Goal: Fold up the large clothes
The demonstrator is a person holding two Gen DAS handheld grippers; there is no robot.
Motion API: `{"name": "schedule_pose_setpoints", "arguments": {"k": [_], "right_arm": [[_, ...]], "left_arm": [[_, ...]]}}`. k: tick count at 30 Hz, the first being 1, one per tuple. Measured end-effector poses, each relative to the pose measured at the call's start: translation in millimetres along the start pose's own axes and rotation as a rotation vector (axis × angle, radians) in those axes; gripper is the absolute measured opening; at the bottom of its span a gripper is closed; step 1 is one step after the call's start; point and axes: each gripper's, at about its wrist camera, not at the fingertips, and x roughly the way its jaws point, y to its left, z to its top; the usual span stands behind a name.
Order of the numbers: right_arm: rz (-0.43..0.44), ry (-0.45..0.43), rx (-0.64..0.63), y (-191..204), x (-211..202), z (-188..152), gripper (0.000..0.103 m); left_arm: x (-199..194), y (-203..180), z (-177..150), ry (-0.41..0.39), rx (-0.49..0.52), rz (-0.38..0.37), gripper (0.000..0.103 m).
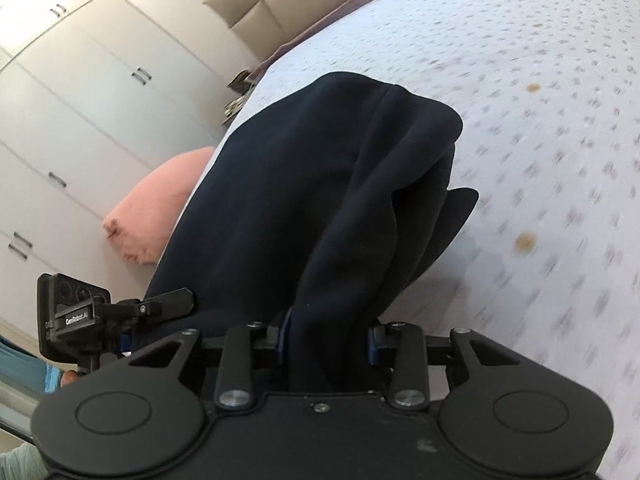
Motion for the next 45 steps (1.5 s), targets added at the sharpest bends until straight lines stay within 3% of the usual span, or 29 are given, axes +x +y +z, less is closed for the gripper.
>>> {"name": "schedule_pose_setpoints", "arguments": {"k": [5, 9, 11, 13, 17, 20, 22, 23, 25, 27, 29, 30, 32, 33, 35, 36, 39, 42, 45], "right_arm": [[-0.028, 0.073, 0.003, 49.4, 18.4, -65.7, 0.044], [-0.182, 0.139, -0.037, 62.2, 61.9, -112.3, 0.044], [-0.240, 0.143, -0.010, 60.9, 73.6, -126.2, 0.051], [-0.254, 0.121, 0.013, 65.6, 63.1, -126.4, 0.058], [-0.369, 0.092, -0.070, 90.4, 35.9, -113.4, 0.060], [-0.430, 0.001, -0.185, 122.1, 17.5, -103.9, 0.069], [-0.435, -0.058, -0.239, 139.8, 22.4, -100.1, 0.071], [-0.433, -0.087, -0.264, 146.5, 24.3, -103.7, 0.069], [-0.460, -0.134, -0.320, 159.7, 46.5, -99.8, 0.056], [-0.499, -0.140, -0.361, 160.6, 72.5, -97.7, 0.005], [-0.548, -0.114, -0.366, 150.7, 99.9, -99.0, 0.003], [-0.615, -0.104, -0.367, 141.1, 109.5, -100.8, 0.002], [-0.741, -0.064, -0.320, 114.7, 117.2, -100.8, 0.002], [-0.756, -0.033, -0.252, 101.6, 111.3, -100.3, 0.002], [-0.713, -0.040, -0.163, 97.1, 82.7, -102.1, 0.004], [-0.673, -0.060, -0.144, 105.1, 63.2, -105.7, 0.010], [-0.544, -0.070, -0.151, 137.2, 30.1, -125.4, 0.016], [-0.612, 0.028, -0.250, 159.7, 55.1, -141.4, 0.016], [-0.710, 0.193, -0.161, 136.5, 73.6, -161.0, 0.013]], "left_arm": [[-60.6, 23.5, -51.3, 0.016, -0.055, 0.085, 0.058], [-55.4, 81.8, -84.4, 0.026, -0.141, 0.189, 0.065], [-57.2, 106.2, -94.6, 0.000, -0.234, 0.150, 0.067], [-66.9, 107.6, -93.4, -0.022, -0.265, 0.121, 0.067], [-93.8, 92.8, -91.4, -0.028, -0.222, 0.176, 0.065], [-125.4, 64.8, -82.7, -0.128, -0.118, 0.270, 0.063], [-141.0, 47.1, -82.6, -0.207, -0.073, 0.251, 0.063], [-143.4, 39.4, -83.1, -0.221, -0.053, 0.219, 0.062], [-133.9, 24.3, -87.4, -0.182, 0.003, 0.168, 0.055], [-115.4, 14.4, -99.1, -0.085, 0.066, 0.129, 0.035], [-96.1, 15.1, -116.8, 0.054, 0.105, 0.072, 0.016], [-89.3, 21.0, -127.5, 0.112, 0.081, 0.037, 0.015], [-89.5, 29.2, -148.5, 0.139, 0.035, 0.037, 0.012], [-91.8, 31.3, -153.4, 0.145, 0.023, 0.047, 0.005], [-98.7, 36.5, -153.8, 0.131, -0.039, 0.052, 0.004], [-100.1, 37.3, -150.7, 0.123, -0.054, 0.057, 0.004], [-94.6, 29.4, -139.4, 0.159, 0.005, 0.106, 0.004], [-87.3, 24.0, -133.2, 0.192, -0.045, 0.133, 0.004], [-98.7, 18.7, -125.2, 0.198, -0.091, 0.138, 0.007]]}}
